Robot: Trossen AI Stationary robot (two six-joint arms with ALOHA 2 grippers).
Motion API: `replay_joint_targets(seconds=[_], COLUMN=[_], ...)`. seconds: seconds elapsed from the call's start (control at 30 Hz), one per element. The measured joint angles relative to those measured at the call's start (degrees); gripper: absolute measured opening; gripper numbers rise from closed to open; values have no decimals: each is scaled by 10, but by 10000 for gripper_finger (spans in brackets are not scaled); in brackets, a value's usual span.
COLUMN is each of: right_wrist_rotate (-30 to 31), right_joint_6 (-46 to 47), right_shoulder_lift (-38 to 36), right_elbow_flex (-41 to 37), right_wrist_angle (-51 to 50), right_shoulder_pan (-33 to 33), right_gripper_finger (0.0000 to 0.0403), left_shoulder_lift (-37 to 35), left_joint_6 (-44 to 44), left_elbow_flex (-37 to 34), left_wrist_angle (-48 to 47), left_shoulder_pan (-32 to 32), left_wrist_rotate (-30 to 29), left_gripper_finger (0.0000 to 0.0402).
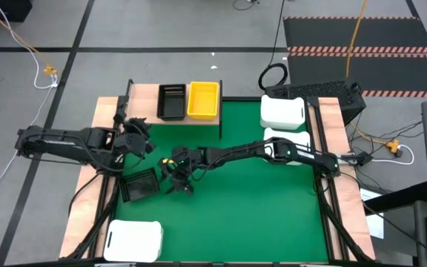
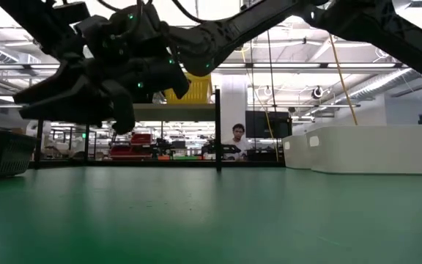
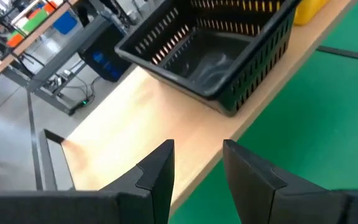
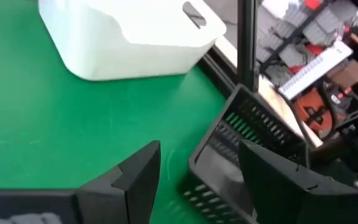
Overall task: Stack baskets on shelf by color
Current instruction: Stack the black bin on top of the other black bin on the shelf
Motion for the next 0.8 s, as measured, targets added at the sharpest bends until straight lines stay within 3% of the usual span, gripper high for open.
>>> replay_joint_targets(seconds=[0.4, 0.6, 0.8], right_wrist_rotate=[0, 85, 106], right_joint_6=[-20, -80, -91], right_shoulder_lift=[33, 37, 37], right_elbow_flex=[1, 1, 1], right_wrist_angle=[25, 38, 69], right_shoulder_pan=[5, 24, 45], right_gripper_finger=[211, 210, 210], left_shoulder_lift=[1, 6, 25], left_joint_6=[-84, -121, -168], left_elbow_flex=[-26, -26, -26], left_wrist_angle=[-6, -6, -19], left_shoulder_pan=[0, -9, -37], left_wrist_rotate=[75, 90, 100], left_gripper_finger=[138, 138, 138])
